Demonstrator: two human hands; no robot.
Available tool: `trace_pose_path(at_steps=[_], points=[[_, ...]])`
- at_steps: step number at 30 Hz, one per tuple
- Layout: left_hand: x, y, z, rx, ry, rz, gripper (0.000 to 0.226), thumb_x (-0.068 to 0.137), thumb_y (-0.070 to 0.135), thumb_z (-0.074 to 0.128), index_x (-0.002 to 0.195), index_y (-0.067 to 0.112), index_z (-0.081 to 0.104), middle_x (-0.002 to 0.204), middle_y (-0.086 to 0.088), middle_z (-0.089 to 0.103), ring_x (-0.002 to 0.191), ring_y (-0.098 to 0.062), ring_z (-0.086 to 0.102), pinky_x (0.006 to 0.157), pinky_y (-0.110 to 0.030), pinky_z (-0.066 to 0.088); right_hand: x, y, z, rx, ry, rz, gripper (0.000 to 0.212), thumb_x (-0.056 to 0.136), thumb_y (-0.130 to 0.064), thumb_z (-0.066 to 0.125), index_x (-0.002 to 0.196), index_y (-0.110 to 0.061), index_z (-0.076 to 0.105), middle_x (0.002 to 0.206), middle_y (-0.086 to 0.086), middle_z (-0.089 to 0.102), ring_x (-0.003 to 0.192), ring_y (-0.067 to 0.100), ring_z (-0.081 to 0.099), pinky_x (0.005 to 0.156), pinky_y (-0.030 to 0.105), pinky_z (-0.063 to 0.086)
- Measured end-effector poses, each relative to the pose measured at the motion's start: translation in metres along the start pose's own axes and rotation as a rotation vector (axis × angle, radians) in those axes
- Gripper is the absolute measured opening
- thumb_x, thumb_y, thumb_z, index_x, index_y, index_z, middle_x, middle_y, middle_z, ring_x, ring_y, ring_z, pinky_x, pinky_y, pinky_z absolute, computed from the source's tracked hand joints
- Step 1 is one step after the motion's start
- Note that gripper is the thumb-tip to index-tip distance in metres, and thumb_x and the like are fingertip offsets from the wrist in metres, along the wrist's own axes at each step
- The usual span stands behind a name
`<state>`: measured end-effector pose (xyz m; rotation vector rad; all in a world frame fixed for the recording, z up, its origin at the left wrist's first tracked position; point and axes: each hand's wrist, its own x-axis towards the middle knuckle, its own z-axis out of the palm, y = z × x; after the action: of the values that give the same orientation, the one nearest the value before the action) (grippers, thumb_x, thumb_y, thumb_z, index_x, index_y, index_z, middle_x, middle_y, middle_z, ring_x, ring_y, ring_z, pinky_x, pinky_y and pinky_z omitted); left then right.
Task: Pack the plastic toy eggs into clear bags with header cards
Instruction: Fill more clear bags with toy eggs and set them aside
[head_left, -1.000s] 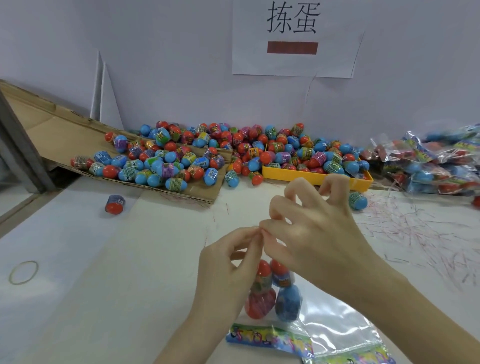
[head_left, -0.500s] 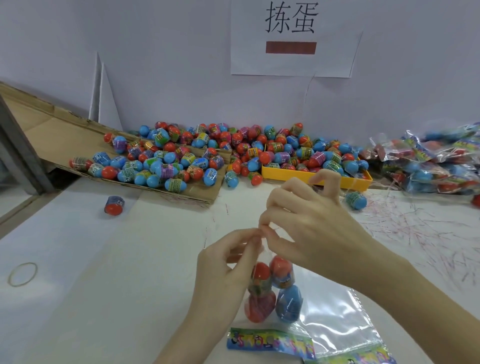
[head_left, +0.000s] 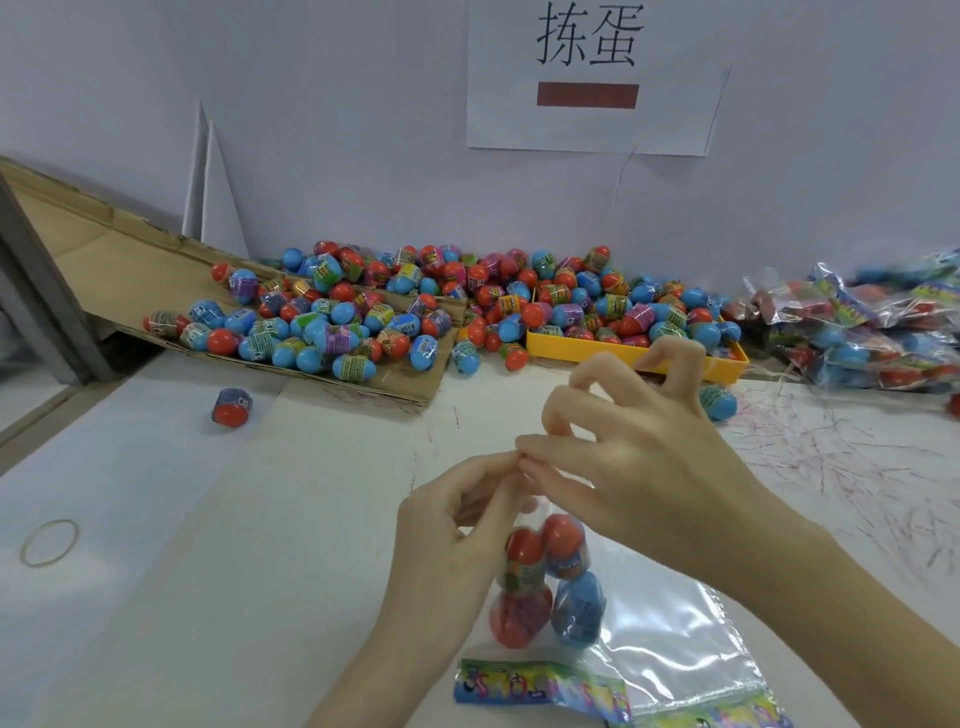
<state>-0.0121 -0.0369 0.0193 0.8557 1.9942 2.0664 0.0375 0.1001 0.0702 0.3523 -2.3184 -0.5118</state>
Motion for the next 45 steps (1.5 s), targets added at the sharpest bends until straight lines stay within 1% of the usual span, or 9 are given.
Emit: trace_pose_path(at_steps=[8,19,27,31,36,40,41,43,45], points=[[-0.001,0.002,0.000,0.095,0.006,0.014,0.038,0.086,0.004,0.057,0.074,0.039,0.065,0.067,0.020,0.070,0.065,0.005,0.065,0.062,-0.006,0.047,0.000,-0.001,-0.001,-0.167,-0.045,-0.141,0.021,0.083,-0.024,0.060,0.062,-0.024,0.066,0.065,-0.010,0.055,0.078,0.012,0.059,0.080,0.037,0.024],[-0.003,0.003,0.002,0.101,0.027,-0.017,0.034,0.086,0.006,0.055,0.074,0.036,0.066,0.068,0.016,0.071,0.066,0.001,0.066,0.063,-0.007,0.047,0.002,-0.005,0.001,-0.274,0.020,-0.129,0.026,0.079,-0.017,0.062,0.055,-0.020,0.052,0.060,-0.007,0.045,0.072,0.012,0.056,0.078,0.036,0.024],[-0.005,0.000,0.004,0.037,0.064,-0.074,0.028,0.085,0.005,0.058,0.077,0.028,0.069,0.066,0.009,0.072,0.065,-0.006,0.069,0.061,-0.010,0.050,-0.005,-0.006,0.010,-0.086,0.120,0.229,0.024,0.081,-0.023,0.056,0.059,-0.021,0.064,0.065,-0.009,0.060,0.084,0.012,0.045,0.081,0.036,0.021],[-0.005,-0.006,-0.003,-0.092,0.116,-0.178,0.026,0.085,-0.003,0.056,0.079,0.018,0.069,0.066,0.004,0.073,0.062,-0.009,0.069,0.055,-0.009,0.049,-0.015,0.024,0.010,0.072,0.130,0.540,0.016,0.075,-0.023,0.063,0.060,-0.017,0.065,0.065,-0.007,0.060,0.078,0.015,0.048,0.079,0.035,0.018],[-0.002,-0.010,-0.008,-0.157,0.113,-0.208,0.025,0.087,-0.001,0.053,0.082,0.018,0.069,0.070,0.002,0.074,0.063,-0.011,0.070,0.056,-0.012,0.051,-0.057,0.092,0.014,0.396,-0.111,1.077,0.019,0.084,-0.023,0.063,0.074,-0.008,0.071,0.064,-0.009,0.054,0.079,0.018,0.047,0.083,0.038,0.022],[0.000,-0.013,-0.008,-0.159,0.123,-0.220,0.026,0.087,-0.001,0.053,0.083,0.019,0.069,0.070,0.002,0.074,0.062,-0.011,0.069,0.057,-0.012,0.051,-0.086,0.144,0.011,-0.079,-0.895,1.020,0.025,0.096,-0.026,0.044,0.097,-0.017,0.067,0.104,0.002,0.061,0.101,0.022,0.052,0.102,0.056,0.025],[0.000,-0.014,-0.008,-0.156,0.119,-0.222,0.026,0.087,-0.001,0.053,0.083,0.019,0.069,0.071,0.002,0.074,0.063,-0.011,0.070,0.057,-0.012,0.051,-0.088,0.155,0.010,-0.055,-1.001,0.979,0.025,0.097,-0.028,0.042,0.107,-0.020,0.063,0.115,0.000,0.058,0.109,0.020,0.050,0.104,0.053,0.026],[0.001,-0.015,-0.007,-0.149,0.109,-0.226,0.026,0.087,-0.001,0.053,0.084,0.019,0.070,0.072,0.002,0.074,0.064,-0.012,0.070,0.058,-0.013,0.052,-0.090,0.169,0.002,0.333,-0.997,1.021,0.036,0.093,-0.037,0.045,0.121,-0.018,0.057,0.123,0.000,0.058,0.112,0.020,0.053,0.102,0.041,0.036],[0.002,-0.016,-0.007,-0.145,0.106,-0.230,0.026,0.087,-0.001,0.053,0.084,0.019,0.070,0.072,0.002,0.074,0.064,-0.013,0.070,0.058,-0.013,0.052,-0.077,0.171,-0.012,0.994,-0.688,1.146,0.045,0.083,-0.054,0.049,0.118,-0.026,0.059,0.116,-0.006,0.063,0.101,0.015,0.061,0.088,0.035,0.050]])
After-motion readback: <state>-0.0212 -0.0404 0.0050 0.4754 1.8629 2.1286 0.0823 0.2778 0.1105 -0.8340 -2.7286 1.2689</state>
